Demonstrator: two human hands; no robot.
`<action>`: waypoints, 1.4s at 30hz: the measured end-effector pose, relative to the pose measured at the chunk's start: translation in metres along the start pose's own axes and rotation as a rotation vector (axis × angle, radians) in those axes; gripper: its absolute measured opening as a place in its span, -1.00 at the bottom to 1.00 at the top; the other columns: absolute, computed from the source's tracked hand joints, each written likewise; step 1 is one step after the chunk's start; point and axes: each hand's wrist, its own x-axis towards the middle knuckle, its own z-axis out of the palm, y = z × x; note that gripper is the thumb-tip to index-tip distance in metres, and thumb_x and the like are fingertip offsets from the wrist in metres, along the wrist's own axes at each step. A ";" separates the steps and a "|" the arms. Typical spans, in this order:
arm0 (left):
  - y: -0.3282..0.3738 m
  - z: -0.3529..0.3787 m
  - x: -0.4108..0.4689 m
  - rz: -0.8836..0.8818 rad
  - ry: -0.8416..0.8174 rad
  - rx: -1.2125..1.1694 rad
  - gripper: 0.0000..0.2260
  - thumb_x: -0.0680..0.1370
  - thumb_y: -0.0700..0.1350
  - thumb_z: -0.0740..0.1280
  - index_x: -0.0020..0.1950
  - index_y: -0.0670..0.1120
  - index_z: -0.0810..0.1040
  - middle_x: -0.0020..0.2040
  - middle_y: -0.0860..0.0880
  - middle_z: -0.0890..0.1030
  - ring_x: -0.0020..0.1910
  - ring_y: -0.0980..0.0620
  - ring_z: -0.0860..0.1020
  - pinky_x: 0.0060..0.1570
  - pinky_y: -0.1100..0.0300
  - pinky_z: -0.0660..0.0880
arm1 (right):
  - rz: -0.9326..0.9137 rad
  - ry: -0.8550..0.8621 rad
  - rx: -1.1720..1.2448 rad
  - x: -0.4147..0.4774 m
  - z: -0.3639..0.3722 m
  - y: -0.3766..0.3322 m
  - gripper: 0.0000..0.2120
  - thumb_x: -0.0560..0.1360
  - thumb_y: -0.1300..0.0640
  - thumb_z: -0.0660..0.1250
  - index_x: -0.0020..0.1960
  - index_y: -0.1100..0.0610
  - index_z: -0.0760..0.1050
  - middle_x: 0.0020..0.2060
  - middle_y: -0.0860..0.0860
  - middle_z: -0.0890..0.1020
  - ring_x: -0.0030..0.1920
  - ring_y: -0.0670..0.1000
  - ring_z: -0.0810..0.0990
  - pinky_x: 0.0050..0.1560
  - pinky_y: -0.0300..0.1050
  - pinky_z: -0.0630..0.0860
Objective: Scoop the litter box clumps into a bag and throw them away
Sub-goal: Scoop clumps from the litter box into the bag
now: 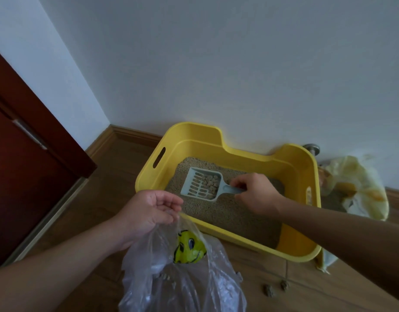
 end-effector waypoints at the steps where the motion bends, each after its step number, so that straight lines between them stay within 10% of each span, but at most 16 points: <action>1: 0.000 -0.001 -0.002 0.006 0.008 0.020 -0.66 0.40 -0.57 0.32 0.02 -0.22 0.65 -0.11 -0.18 0.67 -0.21 -0.03 0.66 -0.16 0.26 0.60 | -0.005 -0.001 0.001 -0.003 -0.003 -0.001 -0.77 0.45 0.30 0.31 0.00 0.04 0.63 -0.14 -0.03 0.64 -0.16 -0.04 0.58 -0.14 -0.01 0.59; 42: -0.002 -0.010 -0.023 -0.013 0.031 0.031 -0.73 0.43 -0.53 0.34 0.02 -0.25 0.60 -0.03 -0.24 0.66 -0.18 0.02 0.67 -0.18 0.24 0.64 | -0.355 -0.360 -0.172 -0.117 -0.013 -0.059 -0.77 0.40 0.27 0.41 -0.06 -0.03 0.67 -0.27 -0.14 0.64 -0.27 -0.28 0.54 -0.29 -0.43 0.40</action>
